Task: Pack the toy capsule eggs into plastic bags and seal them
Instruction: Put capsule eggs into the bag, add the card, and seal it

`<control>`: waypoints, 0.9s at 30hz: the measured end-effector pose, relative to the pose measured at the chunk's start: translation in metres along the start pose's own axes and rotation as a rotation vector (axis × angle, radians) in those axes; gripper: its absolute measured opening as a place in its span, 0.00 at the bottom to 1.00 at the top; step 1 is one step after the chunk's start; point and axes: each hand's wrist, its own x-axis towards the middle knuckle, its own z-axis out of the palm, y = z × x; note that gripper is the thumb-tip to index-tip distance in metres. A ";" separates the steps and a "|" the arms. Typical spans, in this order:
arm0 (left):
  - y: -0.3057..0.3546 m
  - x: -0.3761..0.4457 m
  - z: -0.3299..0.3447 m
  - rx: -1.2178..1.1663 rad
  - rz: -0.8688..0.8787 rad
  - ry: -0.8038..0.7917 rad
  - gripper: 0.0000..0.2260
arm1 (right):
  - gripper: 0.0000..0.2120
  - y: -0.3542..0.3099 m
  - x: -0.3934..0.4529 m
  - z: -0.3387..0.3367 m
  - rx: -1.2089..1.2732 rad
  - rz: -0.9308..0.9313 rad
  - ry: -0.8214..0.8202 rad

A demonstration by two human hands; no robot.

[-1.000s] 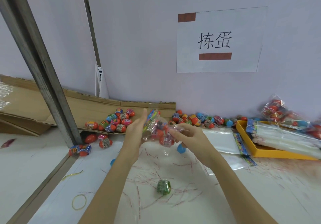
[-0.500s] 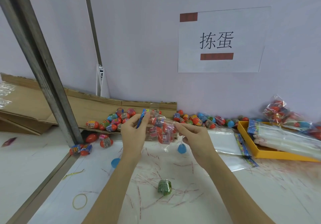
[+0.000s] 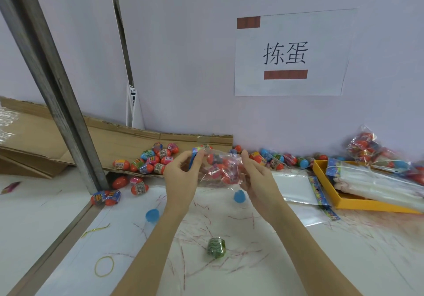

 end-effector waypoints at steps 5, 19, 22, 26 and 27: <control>0.002 0.003 -0.006 0.043 0.015 0.127 0.11 | 0.21 0.002 -0.002 -0.008 -0.333 0.044 -0.279; -0.004 0.012 -0.011 -0.158 -0.244 -0.025 0.11 | 0.14 -0.015 -0.008 -0.012 -0.204 -0.087 -0.201; -0.001 0.014 -0.007 -0.263 -0.446 -0.179 0.17 | 0.17 -0.017 -0.008 -0.012 -0.189 -0.143 -0.184; -0.001 0.004 -0.003 -0.270 -0.435 -0.455 0.18 | 0.16 -0.016 -0.010 -0.008 -0.252 -0.222 -0.208; -0.002 0.003 -0.003 -0.282 -0.417 -0.440 0.15 | 0.17 -0.015 -0.009 -0.008 -0.272 -0.244 -0.185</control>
